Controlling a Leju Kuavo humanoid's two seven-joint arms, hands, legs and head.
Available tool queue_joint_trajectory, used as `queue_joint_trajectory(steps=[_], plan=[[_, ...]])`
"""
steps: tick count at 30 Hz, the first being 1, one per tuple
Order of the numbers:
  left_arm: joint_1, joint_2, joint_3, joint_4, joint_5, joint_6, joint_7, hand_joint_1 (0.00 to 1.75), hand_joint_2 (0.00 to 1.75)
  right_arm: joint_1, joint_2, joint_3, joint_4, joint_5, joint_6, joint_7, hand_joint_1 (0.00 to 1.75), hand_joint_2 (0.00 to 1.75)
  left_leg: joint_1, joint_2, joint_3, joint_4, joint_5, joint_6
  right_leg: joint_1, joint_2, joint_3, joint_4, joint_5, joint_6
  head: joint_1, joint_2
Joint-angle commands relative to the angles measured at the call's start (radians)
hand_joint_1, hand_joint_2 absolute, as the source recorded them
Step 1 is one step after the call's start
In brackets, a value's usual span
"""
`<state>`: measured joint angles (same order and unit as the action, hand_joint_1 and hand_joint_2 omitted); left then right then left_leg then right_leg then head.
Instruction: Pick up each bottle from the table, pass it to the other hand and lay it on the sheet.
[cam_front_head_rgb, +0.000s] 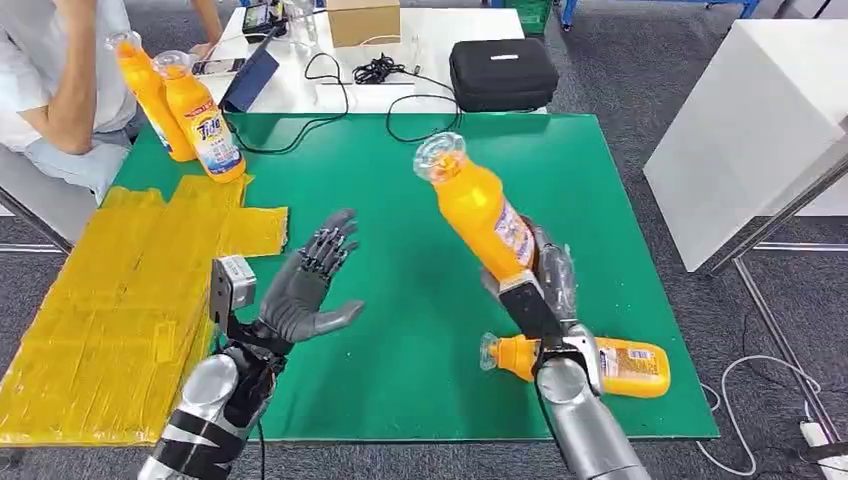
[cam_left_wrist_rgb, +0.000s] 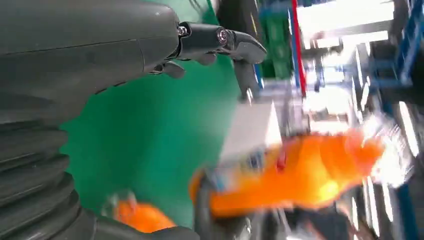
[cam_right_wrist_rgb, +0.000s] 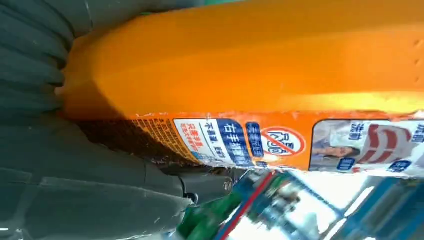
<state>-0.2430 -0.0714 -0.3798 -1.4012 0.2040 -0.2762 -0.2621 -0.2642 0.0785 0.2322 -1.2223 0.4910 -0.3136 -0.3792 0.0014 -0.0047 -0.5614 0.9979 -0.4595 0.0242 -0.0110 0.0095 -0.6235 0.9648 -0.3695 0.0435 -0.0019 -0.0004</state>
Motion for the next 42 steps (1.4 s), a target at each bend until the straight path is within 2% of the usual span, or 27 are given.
queue_joint_trajectory(steps=[1,11,16,24,31,38,42], plan=[[-0.071,0.059,-0.132,0.034,0.105,-0.037,0.025,0.00,1.75,-0.111,0.069,0.180,0.122,-0.040,0.003,-0.008,1.75,1.75,0.001,0.002,0.003,0.000,-0.001,-0.001,0.001,0.001,0.002,0.000,0.000,-0.001,0.000,0.000],[-0.078,0.058,-0.163,0.023,0.155,-0.056,0.021,0.00,1.75,-0.149,0.125,0.298,0.225,-0.047,0.037,-0.011,1.75,1.75,0.001,0.002,0.004,0.000,-0.002,-0.002,0.001,0.001,0.004,0.000,-0.001,-0.002,0.000,0.000],[-0.079,0.057,-0.164,0.023,0.155,-0.056,0.021,0.00,1.75,-0.149,0.127,0.302,0.228,-0.044,0.035,-0.010,1.75,1.75,0.001,0.000,0.003,0.000,-0.002,-0.002,0.002,0.000,0.003,0.001,-0.002,-0.002,0.000,0.000],[-0.100,0.039,-0.155,0.060,0.159,-0.014,0.012,0.00,1.75,-0.164,0.180,0.485,0.349,-0.033,0.090,0.003,1.75,1.75,0.001,0.001,0.003,0.000,-0.001,-0.002,0.001,0.000,0.003,0.000,-0.002,-0.002,0.000,0.000],[-0.093,0.015,-0.119,0.074,0.096,0.090,-0.008,0.00,1.75,-0.164,0.173,0.592,0.373,-0.014,0.138,0.028,1.75,1.75,0.002,0.000,0.003,0.000,-0.001,-0.001,0.002,-0.001,0.002,0.000,-0.002,-0.001,0.001,0.000],[-0.102,-0.002,-0.096,0.113,0.092,0.109,-0.010,0.00,1.75,-0.166,0.174,0.646,0.390,0.010,0.140,0.048,1.75,1.75,0.001,-0.001,0.004,-0.001,-0.002,-0.001,0.001,-0.002,0.003,0.000,-0.003,-0.001,0.000,0.000],[-0.108,-0.004,-0.095,0.125,0.092,0.111,-0.009,0.00,1.75,-0.165,0.176,0.649,0.399,0.006,0.142,0.049,1.75,1.75,0.001,-0.002,0.000,0.000,0.000,-0.001,0.002,-0.003,0.000,-0.001,-0.002,-0.001,0.000,0.000]])
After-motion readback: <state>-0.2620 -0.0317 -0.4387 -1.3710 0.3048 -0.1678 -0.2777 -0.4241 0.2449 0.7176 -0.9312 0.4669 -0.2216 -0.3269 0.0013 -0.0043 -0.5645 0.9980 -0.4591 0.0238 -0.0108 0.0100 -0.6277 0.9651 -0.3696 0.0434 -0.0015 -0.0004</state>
